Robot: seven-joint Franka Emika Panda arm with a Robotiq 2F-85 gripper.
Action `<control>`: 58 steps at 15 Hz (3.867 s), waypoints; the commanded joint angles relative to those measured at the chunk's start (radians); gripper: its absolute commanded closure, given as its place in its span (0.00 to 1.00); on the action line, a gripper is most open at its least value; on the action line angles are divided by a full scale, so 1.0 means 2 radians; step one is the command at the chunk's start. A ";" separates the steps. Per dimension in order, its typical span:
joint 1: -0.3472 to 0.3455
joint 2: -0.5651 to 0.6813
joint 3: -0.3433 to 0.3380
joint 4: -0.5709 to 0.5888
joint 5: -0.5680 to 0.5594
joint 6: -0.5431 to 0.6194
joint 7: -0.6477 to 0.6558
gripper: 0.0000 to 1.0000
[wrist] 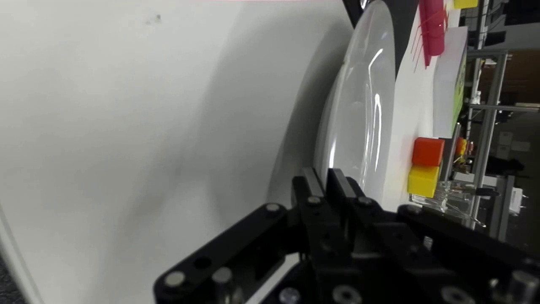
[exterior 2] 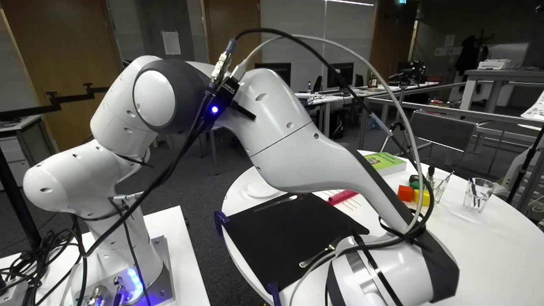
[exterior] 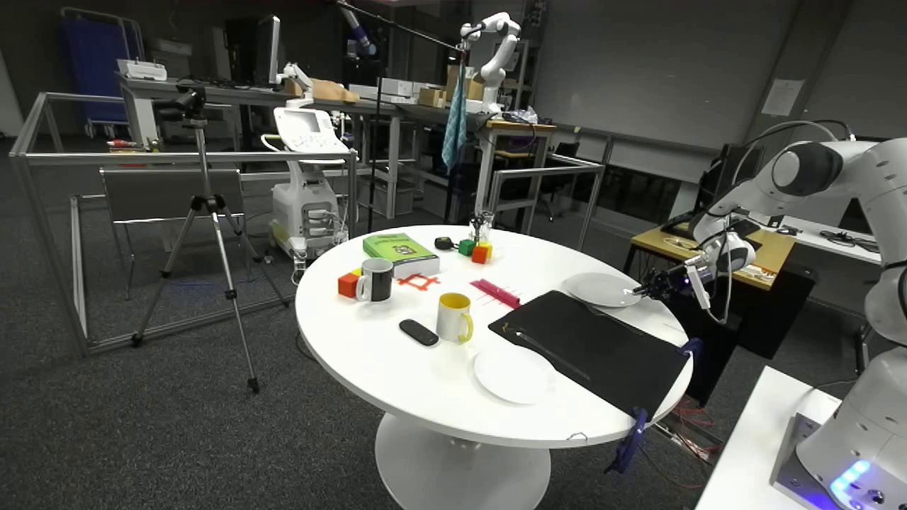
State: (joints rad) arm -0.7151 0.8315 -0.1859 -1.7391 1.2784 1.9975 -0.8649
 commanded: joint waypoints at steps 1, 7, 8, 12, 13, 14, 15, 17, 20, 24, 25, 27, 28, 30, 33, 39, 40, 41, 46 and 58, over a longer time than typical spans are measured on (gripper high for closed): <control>-0.011 -0.006 0.000 0.002 0.025 -0.033 -0.034 0.98; -0.011 -0.014 -0.005 -0.005 0.042 -0.056 -0.065 0.99; -0.011 -0.016 -0.005 -0.007 0.042 -0.057 -0.069 0.99; -0.012 -0.027 -0.005 -0.016 0.043 -0.062 -0.087 0.99; -0.012 -0.028 -0.005 -0.018 0.043 -0.064 -0.091 0.99; -0.012 -0.031 -0.005 -0.019 0.042 -0.066 -0.094 0.99; -0.013 -0.035 -0.005 -0.023 0.043 -0.069 -0.099 0.99; -0.015 -0.039 -0.005 -0.026 0.044 -0.074 -0.105 0.99; -0.018 -0.044 -0.005 -0.029 0.047 -0.085 -0.109 0.99; -0.023 -0.053 -0.009 -0.033 0.054 -0.115 -0.109 0.99; -0.022 -0.057 -0.011 -0.034 0.056 -0.122 -0.109 0.99; -0.021 -0.063 -0.015 -0.037 0.059 -0.134 -0.109 0.99; -0.018 -0.067 -0.017 -0.040 0.059 -0.138 -0.110 0.99; -0.011 -0.078 -0.020 -0.049 0.052 -0.144 -0.111 0.99; 0.001 -0.091 -0.021 -0.061 0.043 -0.148 -0.113 0.99; 0.043 -0.111 -0.026 -0.087 0.018 -0.145 -0.107 0.99; 0.051 -0.113 -0.027 -0.091 0.010 -0.145 -0.106 0.99; 0.058 -0.114 -0.028 -0.093 0.002 -0.145 -0.105 0.99; 0.087 -0.122 -0.032 -0.105 -0.035 -0.148 -0.100 0.99; 0.118 -0.124 -0.028 -0.114 -0.121 -0.150 -0.095 0.99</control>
State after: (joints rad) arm -0.4889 0.6610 -0.2339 -1.9128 1.0691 1.7544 -1.0667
